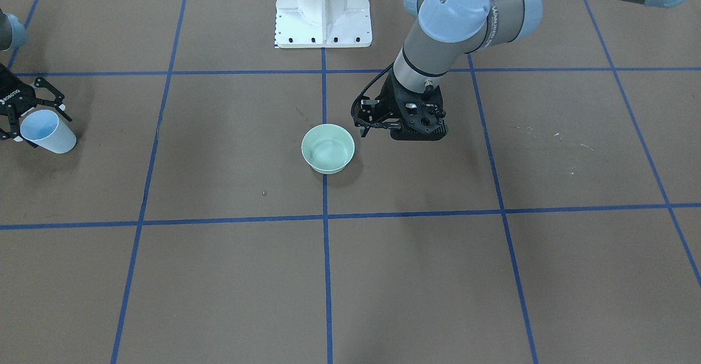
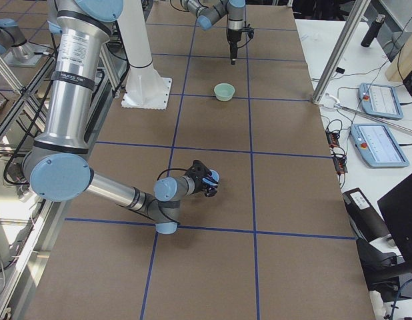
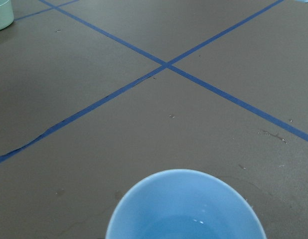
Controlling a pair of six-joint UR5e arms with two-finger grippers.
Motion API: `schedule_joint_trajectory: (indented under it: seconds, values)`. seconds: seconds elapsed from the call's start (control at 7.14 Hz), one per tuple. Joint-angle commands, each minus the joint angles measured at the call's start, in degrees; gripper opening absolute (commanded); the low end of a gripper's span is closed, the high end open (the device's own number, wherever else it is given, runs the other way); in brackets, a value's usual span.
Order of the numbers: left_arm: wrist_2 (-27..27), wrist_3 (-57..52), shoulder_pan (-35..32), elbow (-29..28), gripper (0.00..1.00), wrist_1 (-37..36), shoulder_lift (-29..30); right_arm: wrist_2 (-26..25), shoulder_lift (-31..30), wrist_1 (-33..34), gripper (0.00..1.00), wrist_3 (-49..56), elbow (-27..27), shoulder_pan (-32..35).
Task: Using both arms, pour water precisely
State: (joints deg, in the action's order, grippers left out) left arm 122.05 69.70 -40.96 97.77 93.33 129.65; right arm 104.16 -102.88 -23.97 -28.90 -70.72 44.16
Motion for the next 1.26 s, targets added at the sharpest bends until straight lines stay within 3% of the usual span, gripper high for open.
schedule_joint_trajectory:
  seconds: [0.0, 0.56, 0.98, 1.12]
  values:
    - [0.03, 0.00, 0.00, 0.05, 0.78, 0.01, -0.10, 0.00, 0.05, -0.89, 0.77, 0.25, 0.23, 0.05]
    - [0.03, 0.00, -0.09, 0.23, 0.78, 0.01, -0.10, -0.09, 0.13, -1.25, 0.35, -0.02, -0.29, 0.05]
    - [1.08, -0.09, -2.97, 1.63, 0.78, -0.60, -0.27, -0.96, 4.51, 0.23, 0.21, -1.67, -0.82, 0.05]
    - [4.22, -0.26, -5.77, 1.90, 0.78, -0.17, -2.01, -2.02, 6.79, 3.55, 0.21, -3.16, -1.78, 0.05]
